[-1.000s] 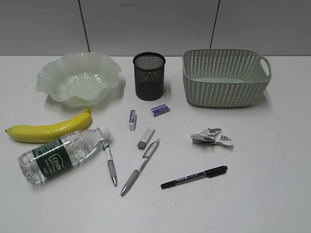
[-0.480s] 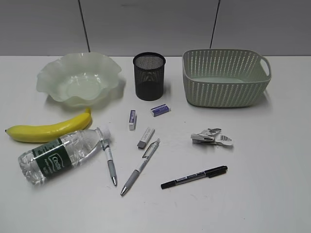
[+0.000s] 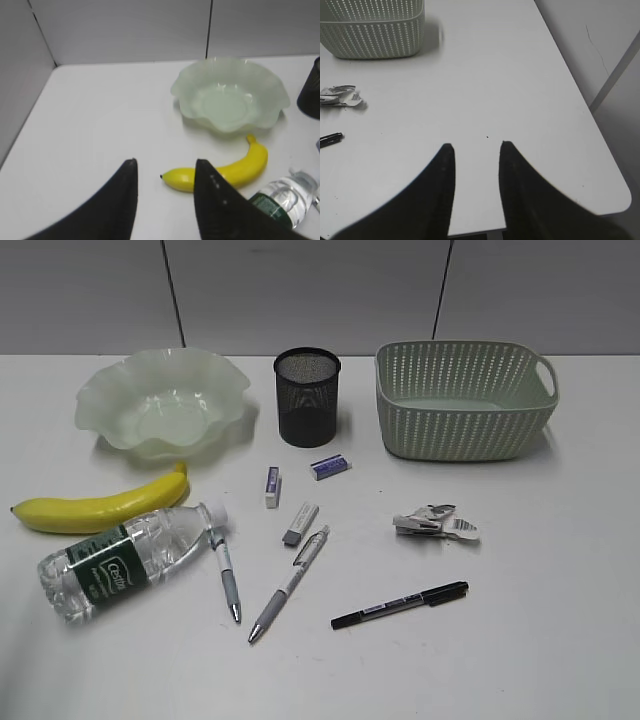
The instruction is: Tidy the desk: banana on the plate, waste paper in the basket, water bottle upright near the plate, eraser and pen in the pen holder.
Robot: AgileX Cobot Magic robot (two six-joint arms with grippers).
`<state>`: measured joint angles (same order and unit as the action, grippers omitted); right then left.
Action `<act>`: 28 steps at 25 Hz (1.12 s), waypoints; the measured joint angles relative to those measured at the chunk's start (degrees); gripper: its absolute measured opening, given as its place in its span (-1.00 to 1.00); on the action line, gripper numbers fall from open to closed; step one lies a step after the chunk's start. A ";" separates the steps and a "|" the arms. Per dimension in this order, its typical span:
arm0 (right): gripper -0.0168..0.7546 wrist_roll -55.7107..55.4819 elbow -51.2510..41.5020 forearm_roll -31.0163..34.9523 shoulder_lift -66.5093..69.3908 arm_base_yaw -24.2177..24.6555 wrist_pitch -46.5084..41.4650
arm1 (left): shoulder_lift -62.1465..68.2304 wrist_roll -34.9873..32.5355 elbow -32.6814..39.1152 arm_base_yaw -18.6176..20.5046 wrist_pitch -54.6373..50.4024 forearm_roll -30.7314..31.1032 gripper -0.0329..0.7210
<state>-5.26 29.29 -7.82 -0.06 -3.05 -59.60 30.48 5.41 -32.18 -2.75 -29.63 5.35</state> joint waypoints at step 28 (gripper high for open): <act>-0.29 0.00 -0.04 0.00 -0.25 0.00 0.05 | 72.13 -53.42 -32.89 -1.72 -18.01 -17.69 0.46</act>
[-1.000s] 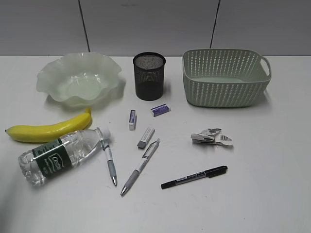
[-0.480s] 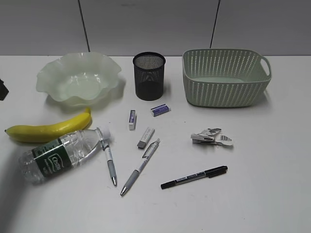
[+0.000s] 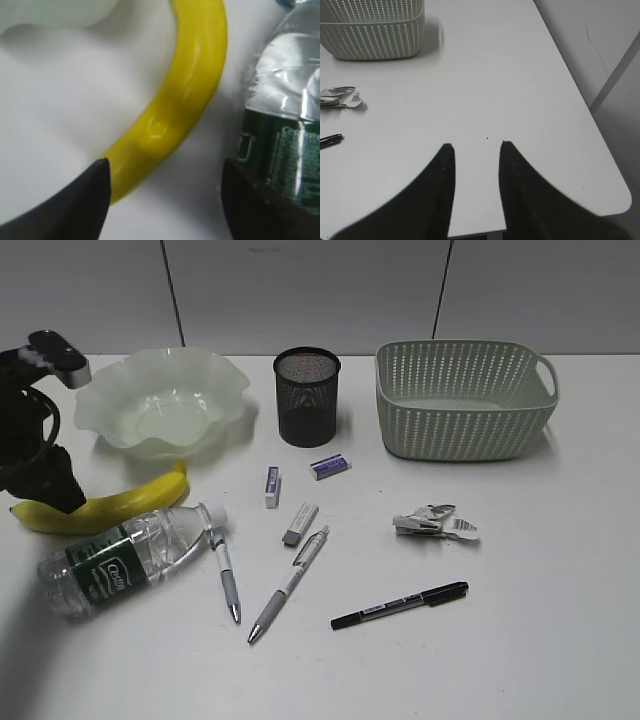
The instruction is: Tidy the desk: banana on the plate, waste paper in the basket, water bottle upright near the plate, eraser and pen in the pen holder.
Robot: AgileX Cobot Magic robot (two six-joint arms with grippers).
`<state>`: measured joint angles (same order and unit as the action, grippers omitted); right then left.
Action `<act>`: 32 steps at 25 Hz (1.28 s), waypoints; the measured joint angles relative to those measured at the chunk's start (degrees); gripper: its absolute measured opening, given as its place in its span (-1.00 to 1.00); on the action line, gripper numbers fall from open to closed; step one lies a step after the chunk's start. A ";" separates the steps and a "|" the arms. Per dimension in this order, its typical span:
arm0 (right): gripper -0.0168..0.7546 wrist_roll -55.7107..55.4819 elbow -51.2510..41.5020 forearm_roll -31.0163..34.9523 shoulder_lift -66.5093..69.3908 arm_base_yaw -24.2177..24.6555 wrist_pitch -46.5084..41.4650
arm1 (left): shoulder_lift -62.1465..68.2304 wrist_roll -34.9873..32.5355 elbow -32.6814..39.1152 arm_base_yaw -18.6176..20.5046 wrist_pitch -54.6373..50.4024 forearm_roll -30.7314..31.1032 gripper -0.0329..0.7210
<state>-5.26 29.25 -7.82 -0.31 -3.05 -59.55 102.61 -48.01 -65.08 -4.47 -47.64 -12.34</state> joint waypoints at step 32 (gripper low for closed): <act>-0.29 0.00 0.00 0.00 0.00 0.00 0.00 | -1.76 -3.54 -0.04 -3.80 1.07 7.46 -0.05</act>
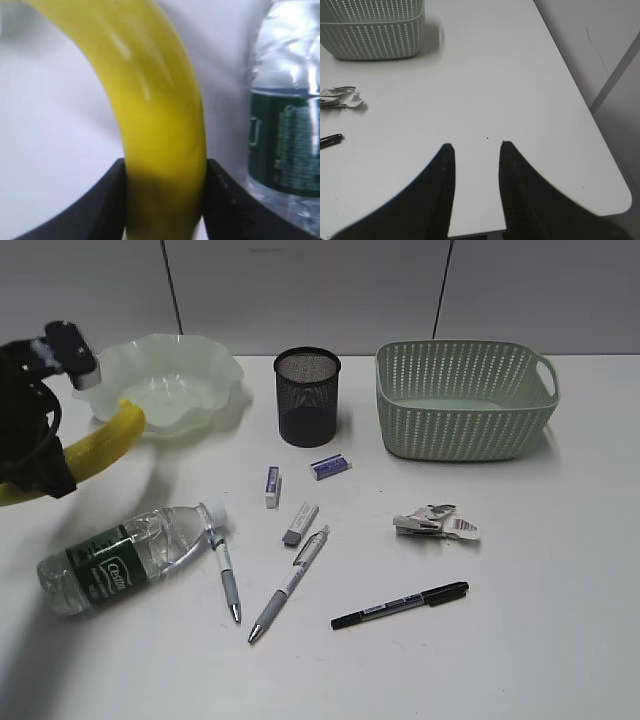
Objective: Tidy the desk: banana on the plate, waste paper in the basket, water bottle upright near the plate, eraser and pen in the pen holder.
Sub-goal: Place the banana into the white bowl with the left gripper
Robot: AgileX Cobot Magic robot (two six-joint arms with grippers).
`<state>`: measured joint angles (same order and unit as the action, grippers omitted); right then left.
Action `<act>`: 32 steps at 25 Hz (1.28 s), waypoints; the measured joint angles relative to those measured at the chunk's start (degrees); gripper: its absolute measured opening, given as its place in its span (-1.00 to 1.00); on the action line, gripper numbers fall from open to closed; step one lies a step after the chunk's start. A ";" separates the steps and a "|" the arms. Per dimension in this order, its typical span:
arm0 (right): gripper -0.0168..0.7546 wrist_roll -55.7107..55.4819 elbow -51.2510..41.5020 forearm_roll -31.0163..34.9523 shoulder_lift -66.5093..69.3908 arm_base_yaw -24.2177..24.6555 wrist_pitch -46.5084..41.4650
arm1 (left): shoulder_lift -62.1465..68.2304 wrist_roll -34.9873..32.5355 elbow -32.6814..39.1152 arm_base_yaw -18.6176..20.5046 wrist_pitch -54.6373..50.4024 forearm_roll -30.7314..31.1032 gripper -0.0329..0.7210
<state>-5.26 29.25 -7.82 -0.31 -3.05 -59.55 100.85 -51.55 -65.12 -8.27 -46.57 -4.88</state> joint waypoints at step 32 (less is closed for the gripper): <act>-0.29 0.00 0.00 0.00 0.00 0.00 0.00 | 21.38 0.24 -20.19 -3.59 31.31 -21.86 -0.05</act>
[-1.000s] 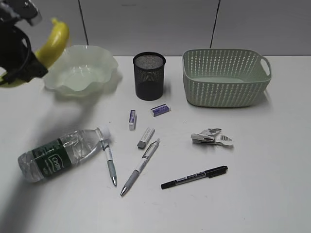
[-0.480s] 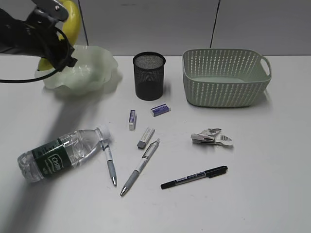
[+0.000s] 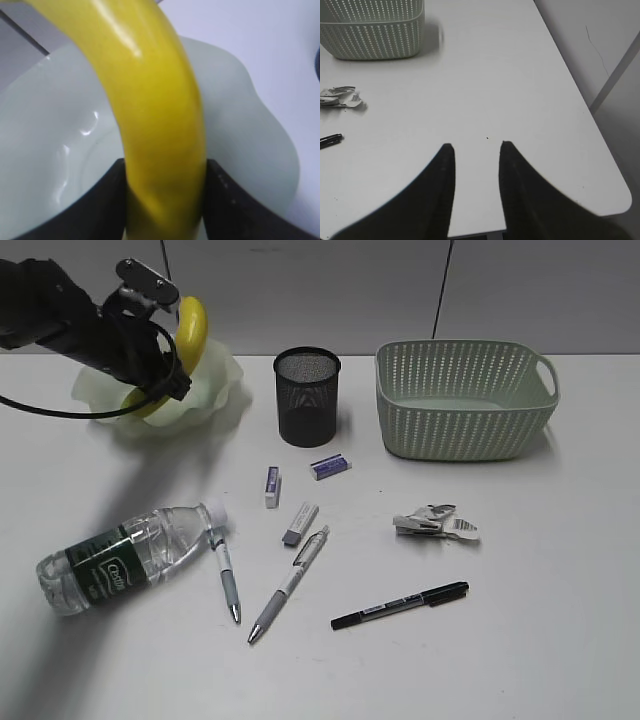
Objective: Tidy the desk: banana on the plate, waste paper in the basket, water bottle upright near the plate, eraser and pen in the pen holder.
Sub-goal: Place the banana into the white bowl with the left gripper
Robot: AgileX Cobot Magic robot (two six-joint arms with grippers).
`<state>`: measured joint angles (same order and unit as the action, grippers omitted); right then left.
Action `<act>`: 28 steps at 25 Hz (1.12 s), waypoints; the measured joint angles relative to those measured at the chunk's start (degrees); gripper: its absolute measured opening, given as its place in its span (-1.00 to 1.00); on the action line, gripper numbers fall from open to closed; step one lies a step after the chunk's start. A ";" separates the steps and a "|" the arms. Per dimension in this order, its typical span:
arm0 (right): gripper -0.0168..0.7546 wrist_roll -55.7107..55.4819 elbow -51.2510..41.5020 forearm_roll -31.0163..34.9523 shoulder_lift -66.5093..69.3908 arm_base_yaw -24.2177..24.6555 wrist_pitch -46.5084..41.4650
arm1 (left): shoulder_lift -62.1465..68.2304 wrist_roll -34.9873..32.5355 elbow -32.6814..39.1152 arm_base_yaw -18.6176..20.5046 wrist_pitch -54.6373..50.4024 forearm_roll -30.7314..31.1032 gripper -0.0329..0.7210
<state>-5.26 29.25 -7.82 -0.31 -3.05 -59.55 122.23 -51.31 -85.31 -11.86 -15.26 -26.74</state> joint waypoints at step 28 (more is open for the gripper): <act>-0.29 0.00 0.00 0.00 0.00 0.00 0.00 | -0.92 0.12 -0.21 0.27 -13.26 5.49 -0.05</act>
<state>-5.26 29.25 -7.82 -0.31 -3.05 -59.55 121.31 -51.19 -85.53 -11.59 -28.52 -21.25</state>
